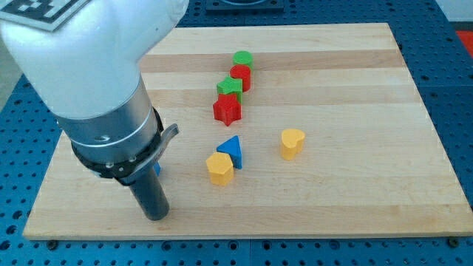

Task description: Move the arm to the bottom of the yellow hexagon

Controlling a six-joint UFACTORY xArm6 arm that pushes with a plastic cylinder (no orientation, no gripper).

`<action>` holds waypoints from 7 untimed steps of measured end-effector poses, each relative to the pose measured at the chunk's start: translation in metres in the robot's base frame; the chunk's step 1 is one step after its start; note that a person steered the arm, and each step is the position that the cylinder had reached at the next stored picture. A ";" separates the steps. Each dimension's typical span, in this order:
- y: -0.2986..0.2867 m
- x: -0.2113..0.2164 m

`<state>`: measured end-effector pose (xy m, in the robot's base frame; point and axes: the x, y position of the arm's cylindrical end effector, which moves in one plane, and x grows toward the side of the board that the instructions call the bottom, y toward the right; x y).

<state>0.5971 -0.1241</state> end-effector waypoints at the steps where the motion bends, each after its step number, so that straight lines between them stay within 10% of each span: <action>1: 0.000 0.005; 7: 0.002 0.021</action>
<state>0.6182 -0.1223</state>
